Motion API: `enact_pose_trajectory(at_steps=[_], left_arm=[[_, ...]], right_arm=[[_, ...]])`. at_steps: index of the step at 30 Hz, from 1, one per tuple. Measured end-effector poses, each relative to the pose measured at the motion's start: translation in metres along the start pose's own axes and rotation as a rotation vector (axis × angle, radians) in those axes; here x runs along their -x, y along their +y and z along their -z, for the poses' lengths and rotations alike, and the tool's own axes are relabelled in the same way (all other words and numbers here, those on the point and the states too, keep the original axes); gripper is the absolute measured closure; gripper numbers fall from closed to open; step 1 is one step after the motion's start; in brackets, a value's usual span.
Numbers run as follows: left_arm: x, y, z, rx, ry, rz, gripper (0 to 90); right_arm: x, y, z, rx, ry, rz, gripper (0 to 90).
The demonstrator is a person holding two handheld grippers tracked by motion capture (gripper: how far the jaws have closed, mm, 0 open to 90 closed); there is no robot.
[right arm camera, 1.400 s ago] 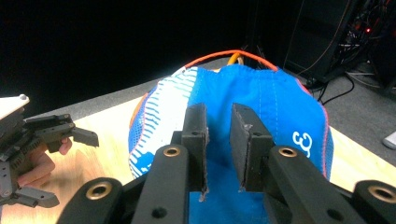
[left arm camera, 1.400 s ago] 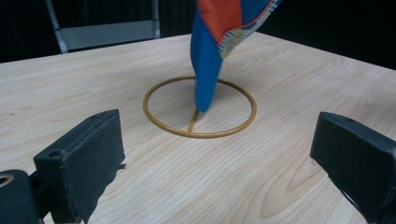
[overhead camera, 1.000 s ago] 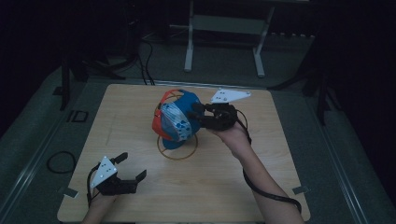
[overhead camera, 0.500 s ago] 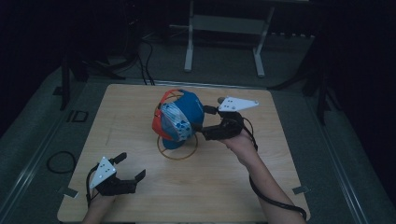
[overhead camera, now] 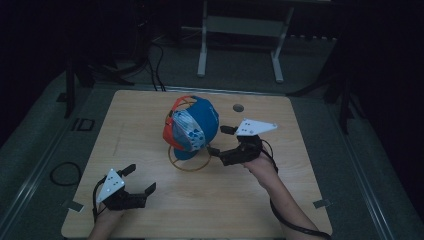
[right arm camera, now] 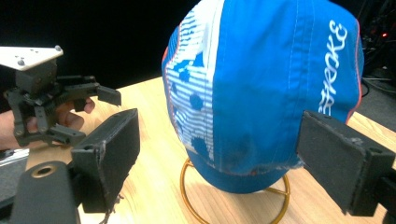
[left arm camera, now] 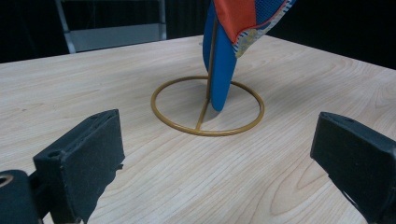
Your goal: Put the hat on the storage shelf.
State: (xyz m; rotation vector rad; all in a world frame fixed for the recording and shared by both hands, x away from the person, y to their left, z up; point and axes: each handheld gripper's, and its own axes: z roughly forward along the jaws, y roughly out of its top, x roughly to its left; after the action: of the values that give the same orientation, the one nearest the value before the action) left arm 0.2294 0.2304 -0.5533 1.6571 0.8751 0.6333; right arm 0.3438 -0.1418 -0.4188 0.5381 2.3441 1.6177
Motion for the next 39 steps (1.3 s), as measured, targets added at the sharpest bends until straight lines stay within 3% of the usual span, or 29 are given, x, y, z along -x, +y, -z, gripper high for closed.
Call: enact_pose_trajectory(at_steps=[10, 25, 33, 39], left_arm=[[0.001, -0.001, -0.001, -0.004, 0.002, -0.007, 3.0], [0.002, -0.003, -0.003, -0.011, -0.017, -0.005, 3.0], [0.004, -0.005, -0.005, -0.022, -0.031, -0.010, 3.0], [0.005, -0.007, -0.007, -0.026, -0.033, -0.024, 3.0]], right_arm=[[-0.010, -0.029, 0.002, -0.037, 0.010, 0.026, 13.8], [-0.015, -0.089, -0.004, -0.071, 0.038, -0.013, 13.8], [-0.018, -0.117, -0.008, -0.124, 0.049, -0.013, 13.8], [-0.022, -0.132, -0.007, -0.173, 0.062, 0.015, 13.8]])
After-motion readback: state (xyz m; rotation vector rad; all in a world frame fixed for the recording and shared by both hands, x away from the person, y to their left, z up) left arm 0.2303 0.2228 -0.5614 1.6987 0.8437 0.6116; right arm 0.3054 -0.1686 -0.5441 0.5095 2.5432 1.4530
